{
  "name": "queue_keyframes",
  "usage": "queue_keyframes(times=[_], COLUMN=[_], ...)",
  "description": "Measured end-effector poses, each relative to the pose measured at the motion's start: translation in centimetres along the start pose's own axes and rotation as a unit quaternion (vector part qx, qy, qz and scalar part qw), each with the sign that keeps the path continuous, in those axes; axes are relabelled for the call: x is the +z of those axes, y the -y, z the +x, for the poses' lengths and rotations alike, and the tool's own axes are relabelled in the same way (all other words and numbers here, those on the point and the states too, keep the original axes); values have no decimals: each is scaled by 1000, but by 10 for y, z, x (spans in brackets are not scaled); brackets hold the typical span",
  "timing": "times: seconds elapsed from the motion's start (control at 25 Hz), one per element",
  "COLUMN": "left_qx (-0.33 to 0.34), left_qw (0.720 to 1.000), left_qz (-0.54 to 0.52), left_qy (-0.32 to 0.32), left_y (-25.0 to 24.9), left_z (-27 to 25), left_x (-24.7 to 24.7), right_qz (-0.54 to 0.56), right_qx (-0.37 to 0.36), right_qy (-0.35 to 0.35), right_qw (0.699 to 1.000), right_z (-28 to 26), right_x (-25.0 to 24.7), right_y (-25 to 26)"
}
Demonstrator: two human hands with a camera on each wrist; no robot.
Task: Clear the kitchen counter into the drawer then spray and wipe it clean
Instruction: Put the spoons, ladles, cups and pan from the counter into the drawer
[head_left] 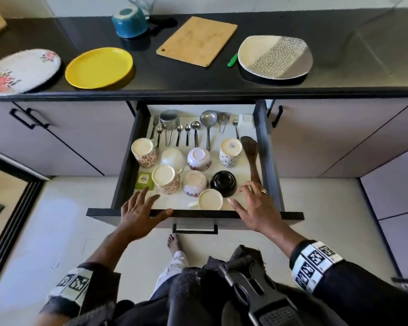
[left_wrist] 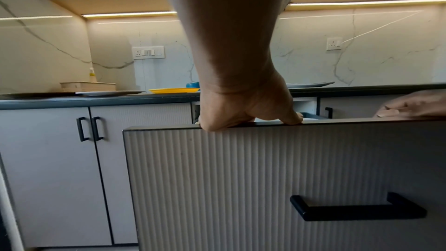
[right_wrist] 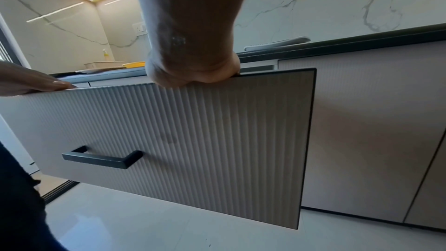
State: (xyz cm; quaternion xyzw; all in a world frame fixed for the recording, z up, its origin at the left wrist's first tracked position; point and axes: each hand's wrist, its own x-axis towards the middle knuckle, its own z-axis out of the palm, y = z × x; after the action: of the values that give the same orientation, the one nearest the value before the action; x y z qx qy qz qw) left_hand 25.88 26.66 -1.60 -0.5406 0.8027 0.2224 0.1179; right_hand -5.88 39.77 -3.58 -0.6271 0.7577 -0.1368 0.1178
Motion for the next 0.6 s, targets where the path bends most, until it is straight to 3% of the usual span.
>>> queue_keyframes(times=[0.28,0.6], left_qx=[15,60], left_qw=[1000,998], left_qz=[-13,6], left_qy=[3,-1], left_y=[0,3], left_z=[19,95], left_x=[-9,-39], right_qz=[-20,-37], right_qx=[-12,38], right_qy=[-7,2], right_qw=[1000,999], right_z=[22,93], right_x=[-2,-9], right_y=[-3,-17])
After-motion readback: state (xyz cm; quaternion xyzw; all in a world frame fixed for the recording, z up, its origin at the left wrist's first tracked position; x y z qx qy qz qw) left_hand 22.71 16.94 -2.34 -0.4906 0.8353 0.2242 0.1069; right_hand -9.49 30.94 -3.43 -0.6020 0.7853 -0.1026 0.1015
